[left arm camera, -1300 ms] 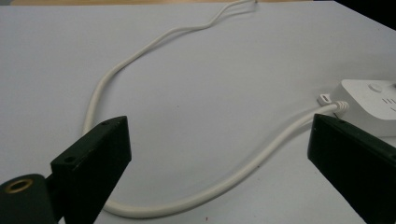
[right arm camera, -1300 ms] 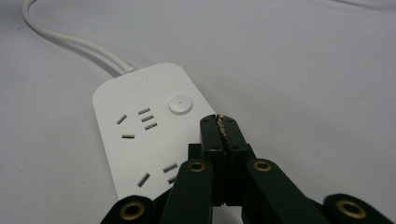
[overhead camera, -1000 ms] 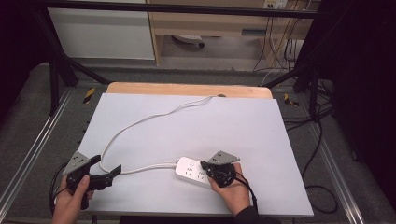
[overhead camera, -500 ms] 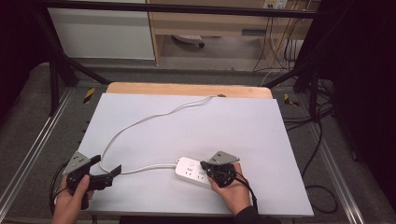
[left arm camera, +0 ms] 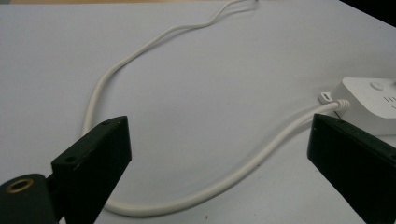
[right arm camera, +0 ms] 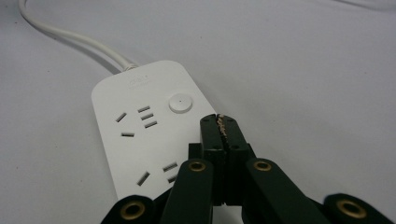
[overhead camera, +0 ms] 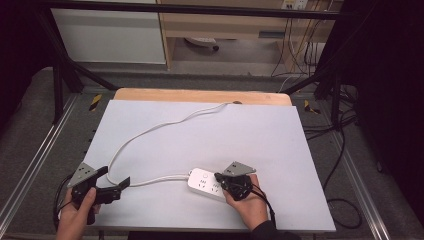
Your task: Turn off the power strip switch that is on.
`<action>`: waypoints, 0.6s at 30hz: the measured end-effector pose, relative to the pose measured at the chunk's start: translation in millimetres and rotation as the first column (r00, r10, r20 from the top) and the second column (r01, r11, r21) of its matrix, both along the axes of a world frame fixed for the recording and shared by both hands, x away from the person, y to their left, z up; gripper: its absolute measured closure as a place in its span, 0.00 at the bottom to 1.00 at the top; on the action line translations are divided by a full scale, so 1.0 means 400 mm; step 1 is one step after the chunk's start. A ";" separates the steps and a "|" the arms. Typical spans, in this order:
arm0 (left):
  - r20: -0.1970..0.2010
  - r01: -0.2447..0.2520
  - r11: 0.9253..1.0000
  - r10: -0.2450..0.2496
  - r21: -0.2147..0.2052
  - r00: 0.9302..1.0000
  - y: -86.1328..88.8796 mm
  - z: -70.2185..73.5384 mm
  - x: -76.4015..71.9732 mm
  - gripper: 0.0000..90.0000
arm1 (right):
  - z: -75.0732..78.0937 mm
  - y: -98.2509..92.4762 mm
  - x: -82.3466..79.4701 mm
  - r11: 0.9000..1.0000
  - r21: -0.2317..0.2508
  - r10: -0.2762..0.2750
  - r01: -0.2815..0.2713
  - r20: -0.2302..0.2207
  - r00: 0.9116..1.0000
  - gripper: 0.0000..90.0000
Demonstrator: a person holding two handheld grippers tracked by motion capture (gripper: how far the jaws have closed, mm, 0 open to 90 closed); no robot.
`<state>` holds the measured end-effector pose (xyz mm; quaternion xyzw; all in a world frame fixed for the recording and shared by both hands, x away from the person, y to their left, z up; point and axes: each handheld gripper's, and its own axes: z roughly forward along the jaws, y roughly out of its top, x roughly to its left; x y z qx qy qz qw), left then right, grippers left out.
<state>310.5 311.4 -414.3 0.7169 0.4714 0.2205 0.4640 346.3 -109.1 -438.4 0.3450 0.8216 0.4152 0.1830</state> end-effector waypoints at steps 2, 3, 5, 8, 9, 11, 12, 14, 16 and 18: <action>0.000 -0.001 1.000 0.001 0.001 1.000 0.000 -0.001 0.000 0.07 | 0.000 0.000 0.001 1.000 0.001 0.002 -0.002 -0.001 1.000 1.00; -0.001 -0.001 1.000 0.001 0.001 1.000 0.000 -0.001 0.000 0.07 | -0.001 0.000 0.001 1.000 -0.003 0.002 -0.002 -0.004 1.000 1.00; -0.001 -0.002 1.000 0.002 0.002 1.000 0.000 -0.001 0.000 0.07 | -0.001 0.001 0.001 1.000 -0.007 0.002 -0.002 -0.003 1.000 1.00; -0.001 -0.002 1.000 0.002 0.002 1.000 0.001 -0.001 0.000 0.07 | 0.000 -0.001 0.003 1.000 -0.001 0.003 -0.003 -0.009 1.000 1.00; -0.001 -0.003 1.000 0.003 -0.002 1.000 0.000 -0.001 0.000 0.07 | -0.001 0.000 0.002 1.000 -0.003 0.002 -0.002 -0.006 1.000 1.00; -0.001 -0.006 1.000 0.006 -0.003 1.000 0.000 -0.001 0.000 0.07 | -0.001 0.000 0.002 1.000 -0.003 0.002 -0.002 -0.005 1.000 1.00; -0.001 -0.006 1.000 0.006 -0.003 1.000 0.000 -0.001 0.000 0.07 | -0.001 0.000 0.001 1.000 -0.004 0.003 -0.003 -0.005 1.000 1.00; 0.000 -0.004 1.000 0.004 -0.003 1.000 0.000 -0.001 0.000 0.07 | -0.001 0.000 0.001 1.000 -0.002 0.002 -0.002 -0.004 1.000 1.00; 0.000 -0.003 1.000 0.003 -0.003 1.000 0.000 -0.001 0.000 0.07 | -0.001 0.000 0.001 1.000 -0.004 0.002 -0.002 -0.003 1.000 1.00; -0.002 -0.003 1.000 0.003 -0.003 1.000 0.000 -0.001 0.000 0.07 | -0.001 0.000 0.001 1.000 -0.005 0.003 -0.003 -0.002 1.000 1.00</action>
